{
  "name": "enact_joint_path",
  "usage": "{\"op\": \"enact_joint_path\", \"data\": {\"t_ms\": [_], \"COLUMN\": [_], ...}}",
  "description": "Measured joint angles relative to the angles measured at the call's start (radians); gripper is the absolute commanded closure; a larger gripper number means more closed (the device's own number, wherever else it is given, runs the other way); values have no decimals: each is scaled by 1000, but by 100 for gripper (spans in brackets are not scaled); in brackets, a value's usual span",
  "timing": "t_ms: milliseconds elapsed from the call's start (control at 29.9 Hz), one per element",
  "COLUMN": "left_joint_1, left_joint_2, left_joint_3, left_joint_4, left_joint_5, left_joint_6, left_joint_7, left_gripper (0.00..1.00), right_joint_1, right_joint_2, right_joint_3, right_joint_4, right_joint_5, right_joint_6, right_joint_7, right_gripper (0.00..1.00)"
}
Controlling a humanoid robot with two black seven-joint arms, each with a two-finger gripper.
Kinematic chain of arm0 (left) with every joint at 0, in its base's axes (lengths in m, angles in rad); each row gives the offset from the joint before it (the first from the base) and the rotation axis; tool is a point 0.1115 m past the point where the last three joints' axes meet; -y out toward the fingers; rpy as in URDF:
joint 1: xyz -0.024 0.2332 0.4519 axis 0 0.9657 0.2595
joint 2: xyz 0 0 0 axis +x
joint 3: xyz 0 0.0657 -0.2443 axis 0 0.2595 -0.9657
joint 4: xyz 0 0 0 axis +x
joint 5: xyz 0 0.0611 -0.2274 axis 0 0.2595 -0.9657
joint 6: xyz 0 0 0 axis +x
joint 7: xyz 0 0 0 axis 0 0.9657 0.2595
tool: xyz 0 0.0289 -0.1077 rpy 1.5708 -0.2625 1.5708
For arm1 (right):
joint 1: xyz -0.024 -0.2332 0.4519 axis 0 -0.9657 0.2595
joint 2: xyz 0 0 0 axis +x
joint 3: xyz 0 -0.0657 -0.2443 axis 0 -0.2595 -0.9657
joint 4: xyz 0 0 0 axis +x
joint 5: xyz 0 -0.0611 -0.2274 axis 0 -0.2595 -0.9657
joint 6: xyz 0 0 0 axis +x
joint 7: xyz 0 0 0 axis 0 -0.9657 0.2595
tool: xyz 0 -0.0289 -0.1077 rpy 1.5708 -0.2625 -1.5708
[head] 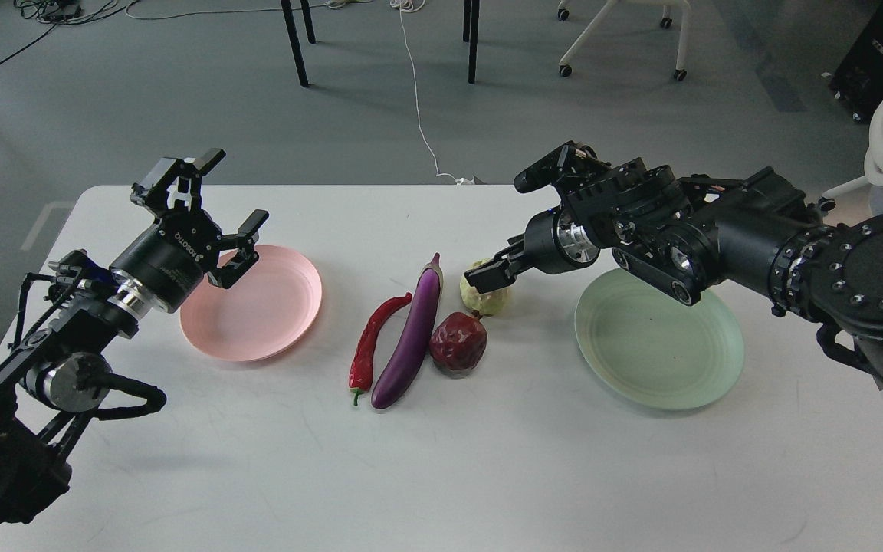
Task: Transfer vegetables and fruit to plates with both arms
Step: 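Lower the right gripper onto the pale peach and close on it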
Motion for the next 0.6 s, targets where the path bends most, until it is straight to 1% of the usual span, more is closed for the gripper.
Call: {"op": "enact_joint_path", "data": {"t_ms": [134,402,603], "left_joint_1": [0,0,0], "left_joint_2": [1,1,7], "left_joint_3": [0,-3,-3], "left_joint_4": [0,0,-6], "left_joint_5": [0,0,-1], "left_joint_6": [-1,-2,-2], "left_joint_7": [0,0,0], "left_gripper": [2,2,2], "right_joint_1": [-12,-37,-67], "right_joint_2": [0,0,0], "right_joint_3": [0,2,2], "right_joint_4": [-2,-4,-38], "right_joint_5": [2,7,9], "right_joint_6": [-8,-76,-106], "right_joint_7": [0,0,0], "right_gripper": [1,1,1]}}
